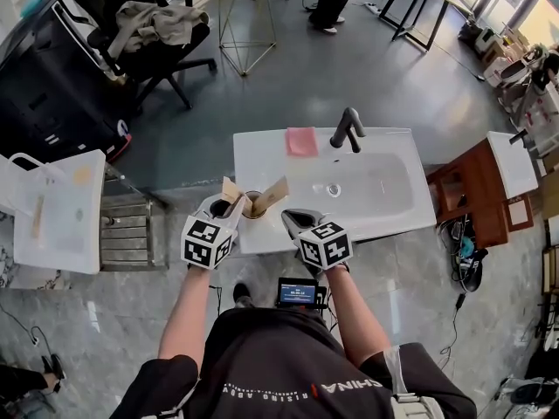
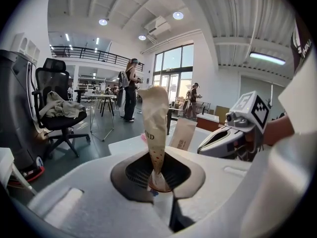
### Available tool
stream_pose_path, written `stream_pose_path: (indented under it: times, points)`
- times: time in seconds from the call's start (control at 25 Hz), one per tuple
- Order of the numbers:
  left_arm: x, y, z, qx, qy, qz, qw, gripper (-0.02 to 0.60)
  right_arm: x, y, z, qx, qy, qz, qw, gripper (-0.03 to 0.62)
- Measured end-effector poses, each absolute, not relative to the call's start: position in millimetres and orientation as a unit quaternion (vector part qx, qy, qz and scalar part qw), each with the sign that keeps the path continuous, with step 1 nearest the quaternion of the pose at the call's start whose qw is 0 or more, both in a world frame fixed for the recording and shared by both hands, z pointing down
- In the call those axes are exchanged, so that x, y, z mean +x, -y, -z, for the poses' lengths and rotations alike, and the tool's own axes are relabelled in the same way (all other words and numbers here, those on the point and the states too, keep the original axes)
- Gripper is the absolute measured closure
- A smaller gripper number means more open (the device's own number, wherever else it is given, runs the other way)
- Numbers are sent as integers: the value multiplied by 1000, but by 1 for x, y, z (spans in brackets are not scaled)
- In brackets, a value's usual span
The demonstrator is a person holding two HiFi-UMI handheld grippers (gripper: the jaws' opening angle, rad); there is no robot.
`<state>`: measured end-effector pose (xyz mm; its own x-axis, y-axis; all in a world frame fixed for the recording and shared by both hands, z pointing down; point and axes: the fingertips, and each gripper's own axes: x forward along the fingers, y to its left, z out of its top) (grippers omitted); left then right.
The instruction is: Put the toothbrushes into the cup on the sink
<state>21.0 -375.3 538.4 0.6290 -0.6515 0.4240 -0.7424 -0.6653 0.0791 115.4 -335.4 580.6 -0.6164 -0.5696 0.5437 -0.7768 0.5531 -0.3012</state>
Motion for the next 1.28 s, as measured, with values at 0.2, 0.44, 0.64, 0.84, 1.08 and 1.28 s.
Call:
stream_pose_path:
  times: [0.2, 0.44, 0.64, 0.84, 1.08, 1.28]
  points:
    - [18, 378, -550, 890, 396, -185, 132, 545, 113, 338, -585, 390, 858, -268, 200, 585]
    - [20, 380, -562, 886, 400, -190, 137, 545, 115, 338, -589, 389, 857, -270, 203, 585]
    - [21, 382, -571, 884, 400, -195, 141, 545, 116, 340, -591, 392, 854, -273, 204, 585]
    - [23, 381, -576, 884, 400, -193, 148, 543, 118, 340, -592, 392, 853, -275, 207, 585]
    - [25, 381, -579, 886, 397, -186, 153, 543, 118, 336, -594, 392, 852, -276, 209, 585]
    - [24, 377, -577, 887, 393, -186, 154, 532, 118, 333, -592, 393, 853, -273, 209, 585]
